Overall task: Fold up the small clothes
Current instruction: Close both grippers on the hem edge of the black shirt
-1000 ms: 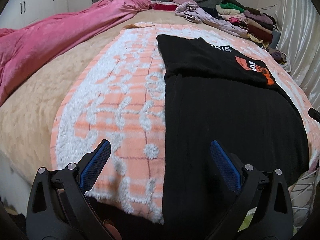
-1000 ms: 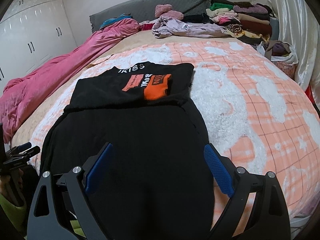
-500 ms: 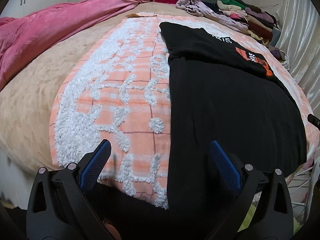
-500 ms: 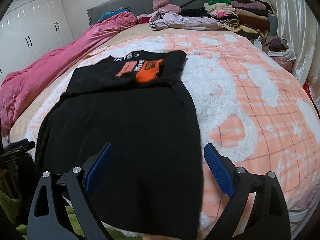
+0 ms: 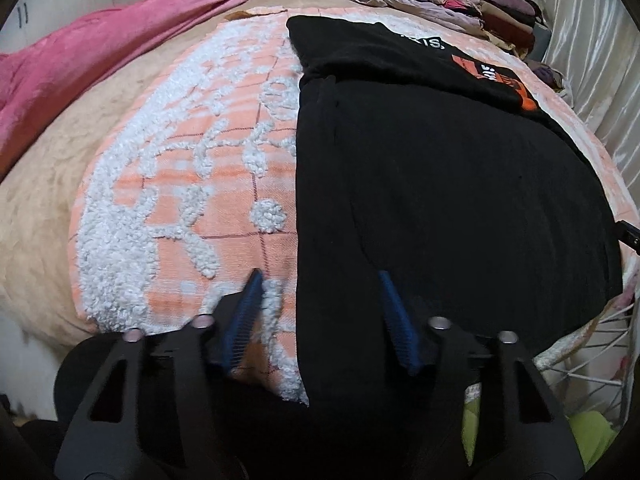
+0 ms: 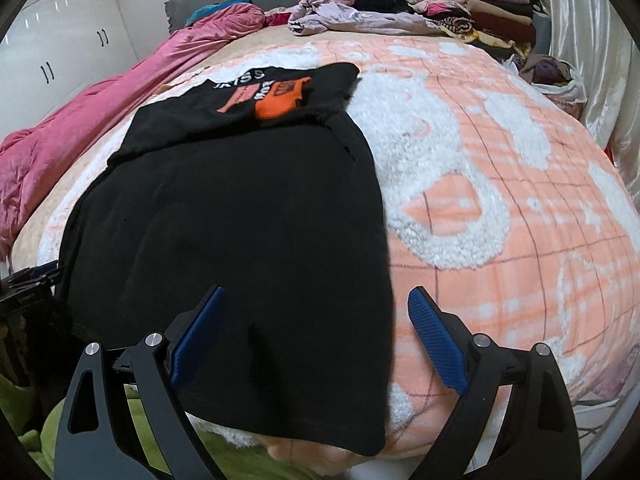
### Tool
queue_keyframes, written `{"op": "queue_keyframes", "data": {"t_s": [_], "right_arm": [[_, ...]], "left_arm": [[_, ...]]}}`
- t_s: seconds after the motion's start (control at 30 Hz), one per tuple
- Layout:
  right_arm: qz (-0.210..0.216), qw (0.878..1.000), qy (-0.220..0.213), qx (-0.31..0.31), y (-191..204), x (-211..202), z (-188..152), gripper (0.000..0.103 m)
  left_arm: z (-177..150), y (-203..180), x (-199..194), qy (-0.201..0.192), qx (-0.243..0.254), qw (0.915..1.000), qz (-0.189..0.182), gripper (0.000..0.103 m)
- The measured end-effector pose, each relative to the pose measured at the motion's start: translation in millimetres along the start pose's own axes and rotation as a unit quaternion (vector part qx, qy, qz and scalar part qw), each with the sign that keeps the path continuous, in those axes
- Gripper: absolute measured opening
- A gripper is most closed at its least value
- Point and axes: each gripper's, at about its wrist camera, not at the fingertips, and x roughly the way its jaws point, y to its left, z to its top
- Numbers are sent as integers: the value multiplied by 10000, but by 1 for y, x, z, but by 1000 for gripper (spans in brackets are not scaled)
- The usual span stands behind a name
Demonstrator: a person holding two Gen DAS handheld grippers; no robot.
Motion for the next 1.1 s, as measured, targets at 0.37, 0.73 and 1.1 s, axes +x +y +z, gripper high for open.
{"op": "queue_keyframes", "data": {"t_s": [0.37, 0.73, 1.1], "right_arm": [[-212, 9991, 336, -169, -7, 17, -11, 86], [55, 9992, 326, -215, -13, 6, -15, 42], [173, 9993, 201, -251, -26, -6, -15, 8]], "left_arm": [[-1, 16, -12, -110, -71, 9998, -169, 3], [-4, 20, -8, 12, -216, 9992, -332, 14], [-3, 17, -13, -11, -41, 9993, -359, 4]]}}
